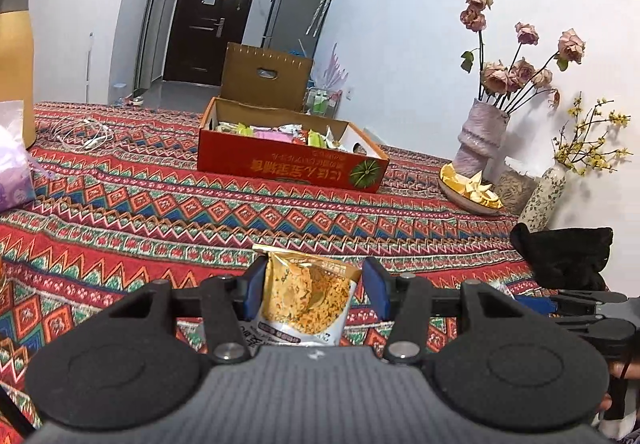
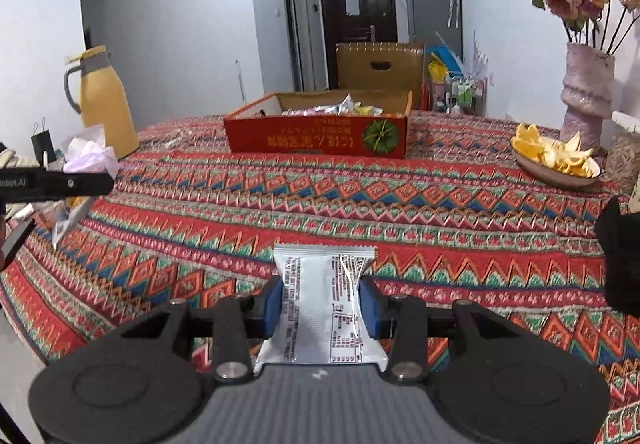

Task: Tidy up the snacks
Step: 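Carry both held packets into the box and open both tools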

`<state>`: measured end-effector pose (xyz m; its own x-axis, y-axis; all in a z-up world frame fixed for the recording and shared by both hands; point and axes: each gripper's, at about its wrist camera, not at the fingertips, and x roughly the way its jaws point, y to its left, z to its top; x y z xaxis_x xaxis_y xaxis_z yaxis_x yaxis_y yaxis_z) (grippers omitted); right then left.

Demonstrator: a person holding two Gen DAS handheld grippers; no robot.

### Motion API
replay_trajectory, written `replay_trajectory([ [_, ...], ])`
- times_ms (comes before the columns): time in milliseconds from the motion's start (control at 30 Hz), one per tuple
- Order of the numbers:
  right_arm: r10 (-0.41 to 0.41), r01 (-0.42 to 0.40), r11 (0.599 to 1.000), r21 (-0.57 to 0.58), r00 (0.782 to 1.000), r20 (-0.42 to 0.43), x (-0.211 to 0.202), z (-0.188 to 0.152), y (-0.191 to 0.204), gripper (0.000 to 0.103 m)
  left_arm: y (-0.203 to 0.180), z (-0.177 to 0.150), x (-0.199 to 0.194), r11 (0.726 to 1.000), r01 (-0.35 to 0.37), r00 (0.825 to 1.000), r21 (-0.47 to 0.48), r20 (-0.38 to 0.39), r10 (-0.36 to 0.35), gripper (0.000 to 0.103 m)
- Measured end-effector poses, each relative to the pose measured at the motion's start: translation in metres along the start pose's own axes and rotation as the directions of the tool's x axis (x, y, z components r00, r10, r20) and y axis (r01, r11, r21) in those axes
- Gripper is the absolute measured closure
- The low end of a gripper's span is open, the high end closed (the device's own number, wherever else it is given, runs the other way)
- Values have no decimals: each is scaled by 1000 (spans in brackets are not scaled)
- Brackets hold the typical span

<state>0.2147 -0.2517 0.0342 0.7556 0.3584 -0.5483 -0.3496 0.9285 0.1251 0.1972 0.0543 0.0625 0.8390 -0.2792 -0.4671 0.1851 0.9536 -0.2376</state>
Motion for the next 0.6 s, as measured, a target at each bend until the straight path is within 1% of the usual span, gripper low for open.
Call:
replay_trajectory([
  [67,-3,2,1000,1,999,33,2,7,-5,63,1,11,9,1000,13,1000,24,0,-13,52],
  [133,-13,13,1000,0,998,68,7,23,-12,63,1,29,21,998,-2,1000,55,7,2,52],
  [200,-17,17,1000,-7,995,101,12,42,-19,63,1,51,31,996,3,999,88,40,-7,52],
  [267,-4,6,1000,-15,991,133,21,68,-28,63,4,77,45,994,23,997,106,64,-30,52],
  [333,16,-9,999,-46,988,156,35,97,-35,63,7,105,67,993,18,996,112,83,-28,52],
  [467,35,-13,991,-135,986,164,81,151,-39,63,19,155,121,995,7,995,101,96,-17,52],
  [533,54,-31,989,-148,986,155,113,178,-43,63,26,178,156,997,14,996,79,83,-20,52],
  [600,65,-45,989,-141,988,138,147,201,-48,63,34,196,191,996,34,997,80,66,-39,52],
])
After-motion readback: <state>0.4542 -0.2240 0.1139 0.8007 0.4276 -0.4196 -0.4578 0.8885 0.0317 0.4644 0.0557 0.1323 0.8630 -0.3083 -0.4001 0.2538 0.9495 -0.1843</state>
